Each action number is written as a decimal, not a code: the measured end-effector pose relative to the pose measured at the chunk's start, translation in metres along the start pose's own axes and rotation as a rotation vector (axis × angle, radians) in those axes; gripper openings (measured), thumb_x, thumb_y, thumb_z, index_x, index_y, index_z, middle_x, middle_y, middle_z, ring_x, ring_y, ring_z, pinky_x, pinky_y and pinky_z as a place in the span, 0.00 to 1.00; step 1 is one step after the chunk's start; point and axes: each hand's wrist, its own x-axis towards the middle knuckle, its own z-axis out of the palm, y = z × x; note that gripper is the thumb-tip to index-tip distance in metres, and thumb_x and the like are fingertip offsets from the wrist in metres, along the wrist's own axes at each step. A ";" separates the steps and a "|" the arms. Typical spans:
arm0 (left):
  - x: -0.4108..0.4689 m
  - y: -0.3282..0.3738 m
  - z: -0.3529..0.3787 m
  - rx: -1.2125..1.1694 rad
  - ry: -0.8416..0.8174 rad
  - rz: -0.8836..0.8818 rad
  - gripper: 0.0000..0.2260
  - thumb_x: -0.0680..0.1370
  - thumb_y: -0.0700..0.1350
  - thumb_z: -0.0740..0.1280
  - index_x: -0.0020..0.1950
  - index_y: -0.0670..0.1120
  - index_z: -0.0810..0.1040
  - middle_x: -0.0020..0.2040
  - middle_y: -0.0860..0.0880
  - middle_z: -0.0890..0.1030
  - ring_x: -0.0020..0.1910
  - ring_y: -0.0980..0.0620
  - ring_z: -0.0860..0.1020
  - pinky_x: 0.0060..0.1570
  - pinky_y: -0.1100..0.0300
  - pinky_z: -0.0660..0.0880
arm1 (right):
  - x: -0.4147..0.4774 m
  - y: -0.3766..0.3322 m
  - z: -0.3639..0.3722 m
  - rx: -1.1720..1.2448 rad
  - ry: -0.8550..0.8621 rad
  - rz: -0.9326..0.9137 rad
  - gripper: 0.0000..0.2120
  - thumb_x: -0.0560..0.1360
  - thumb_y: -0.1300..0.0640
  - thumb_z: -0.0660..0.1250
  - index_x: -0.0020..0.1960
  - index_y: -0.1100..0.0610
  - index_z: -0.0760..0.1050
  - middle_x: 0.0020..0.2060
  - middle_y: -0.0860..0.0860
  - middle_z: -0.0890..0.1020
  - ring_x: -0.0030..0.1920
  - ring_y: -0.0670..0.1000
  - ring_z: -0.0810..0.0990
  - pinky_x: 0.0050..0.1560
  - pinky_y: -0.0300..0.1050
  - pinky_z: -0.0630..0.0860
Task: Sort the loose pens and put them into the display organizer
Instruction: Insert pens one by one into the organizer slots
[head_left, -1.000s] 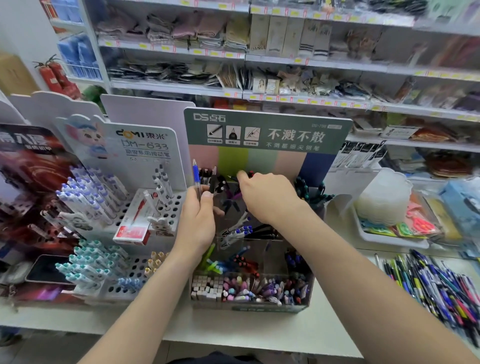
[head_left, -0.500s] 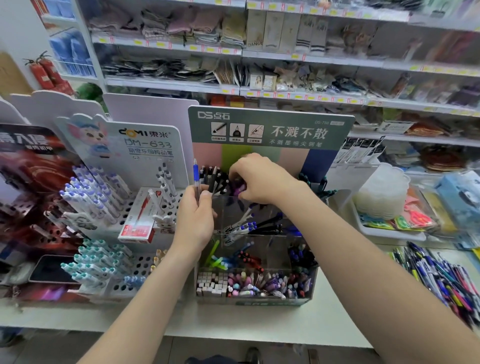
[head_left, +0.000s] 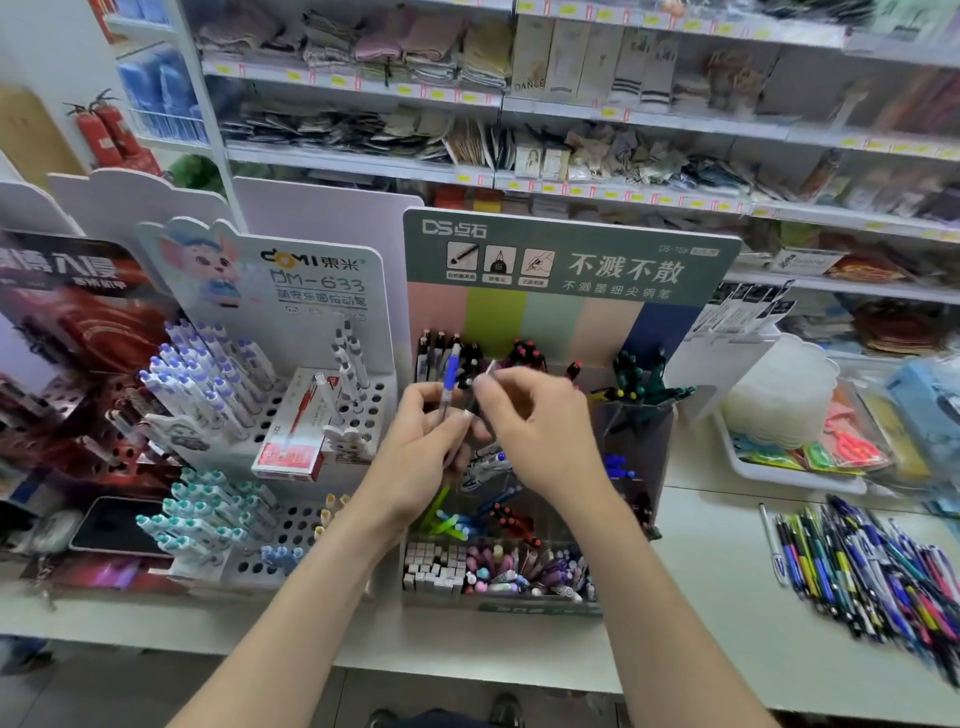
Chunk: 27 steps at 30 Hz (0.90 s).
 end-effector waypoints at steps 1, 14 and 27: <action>-0.001 0.000 0.002 0.008 -0.031 -0.007 0.07 0.88 0.39 0.59 0.66 0.44 0.67 0.35 0.51 0.78 0.32 0.52 0.72 0.29 0.62 0.67 | -0.006 0.003 0.005 0.047 -0.051 0.057 0.08 0.83 0.50 0.69 0.49 0.49 0.85 0.36 0.44 0.86 0.37 0.41 0.83 0.40 0.37 0.77; 0.010 -0.029 0.008 0.309 0.265 -0.009 0.08 0.82 0.40 0.66 0.52 0.52 0.81 0.44 0.49 0.86 0.35 0.50 0.79 0.39 0.47 0.79 | -0.044 0.053 -0.027 0.017 0.226 0.288 0.07 0.85 0.59 0.61 0.56 0.47 0.73 0.31 0.55 0.79 0.31 0.52 0.75 0.36 0.53 0.70; 0.007 -0.023 -0.002 0.312 0.530 0.043 0.08 0.83 0.48 0.62 0.55 0.54 0.81 0.37 0.53 0.82 0.37 0.51 0.79 0.37 0.54 0.73 | 0.037 0.014 0.014 -0.374 -0.096 -0.137 0.11 0.80 0.62 0.68 0.62 0.57 0.79 0.52 0.56 0.85 0.54 0.59 0.82 0.56 0.56 0.80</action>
